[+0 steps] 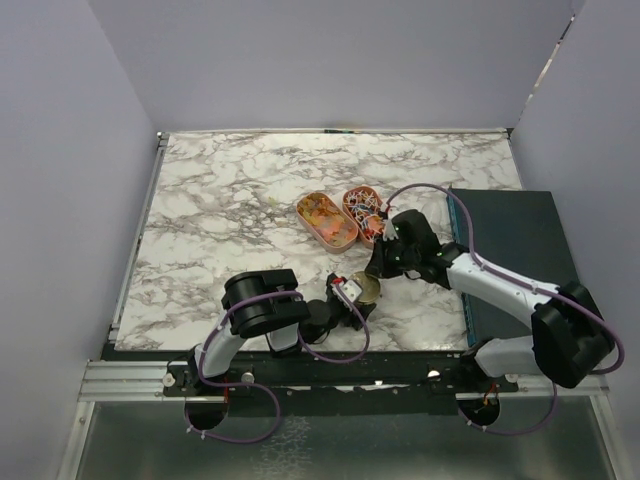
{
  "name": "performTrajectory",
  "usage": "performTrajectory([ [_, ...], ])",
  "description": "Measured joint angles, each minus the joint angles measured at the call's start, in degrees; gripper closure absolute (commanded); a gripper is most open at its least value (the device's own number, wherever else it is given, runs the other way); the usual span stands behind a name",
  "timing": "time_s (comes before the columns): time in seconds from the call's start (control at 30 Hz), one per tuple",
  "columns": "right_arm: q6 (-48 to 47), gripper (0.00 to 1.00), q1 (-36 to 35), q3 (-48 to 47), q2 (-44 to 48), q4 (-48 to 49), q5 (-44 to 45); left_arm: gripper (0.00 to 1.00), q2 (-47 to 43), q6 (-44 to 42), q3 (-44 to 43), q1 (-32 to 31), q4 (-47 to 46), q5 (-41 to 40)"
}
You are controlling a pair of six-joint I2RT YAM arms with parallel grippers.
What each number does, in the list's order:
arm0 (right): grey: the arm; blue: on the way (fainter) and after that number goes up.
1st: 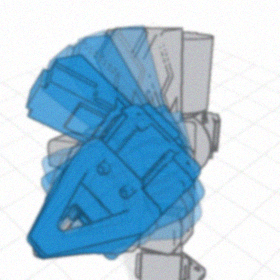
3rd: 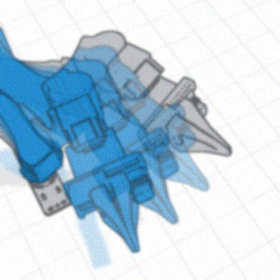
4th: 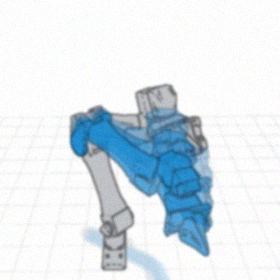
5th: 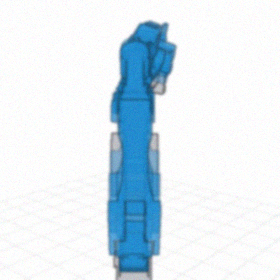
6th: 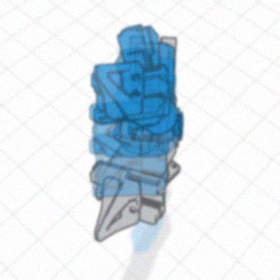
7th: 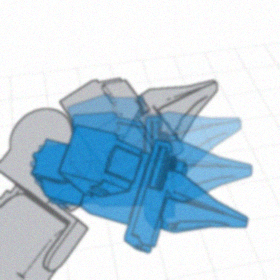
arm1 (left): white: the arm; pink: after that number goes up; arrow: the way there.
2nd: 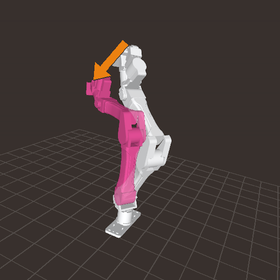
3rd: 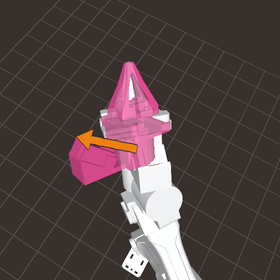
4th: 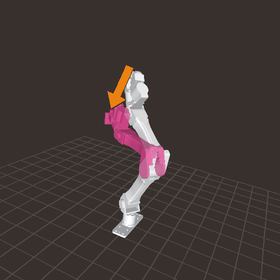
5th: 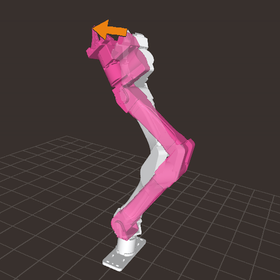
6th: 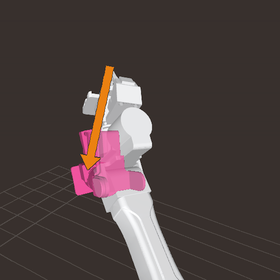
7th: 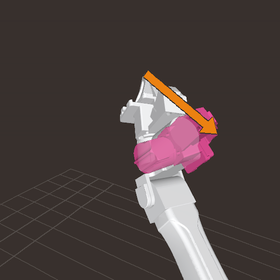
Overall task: Pack the candies
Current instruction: Screw the bottle lid onto the packing bottle.
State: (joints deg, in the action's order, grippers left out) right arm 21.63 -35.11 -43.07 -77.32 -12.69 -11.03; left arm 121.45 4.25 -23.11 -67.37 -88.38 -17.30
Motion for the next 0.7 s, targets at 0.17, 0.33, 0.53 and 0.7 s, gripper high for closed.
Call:
performTrajectory([
  [0.17, 1.8, 0.86, 0.2, 2.9, 3.0, 0.9, 1.1, 0.60, 0.0, 0.0, 0.0, 0.0, 0.0, 0.4],
  [0.33, 3.7, 0.89, 0.3, 5.6, 6.2, 1.2, 1.9, 0.60, 0.0, 0.0, 0.0, 0.0, 0.0, 0.4],
  [0.53, 6.1, 0.92, -0.3, 8.2, 9.8, 1.1, 3.5, 0.60, 0.0, 0.0, 0.0, 0.0, 0.0, 0.5],
  [0.7, 7.9, 0.94, -1.2, 9.9, 12.2, 1.1, 4.7, 0.60, 0.0, 0.0, 0.0, 0.0, 0.0, 0.4],
])
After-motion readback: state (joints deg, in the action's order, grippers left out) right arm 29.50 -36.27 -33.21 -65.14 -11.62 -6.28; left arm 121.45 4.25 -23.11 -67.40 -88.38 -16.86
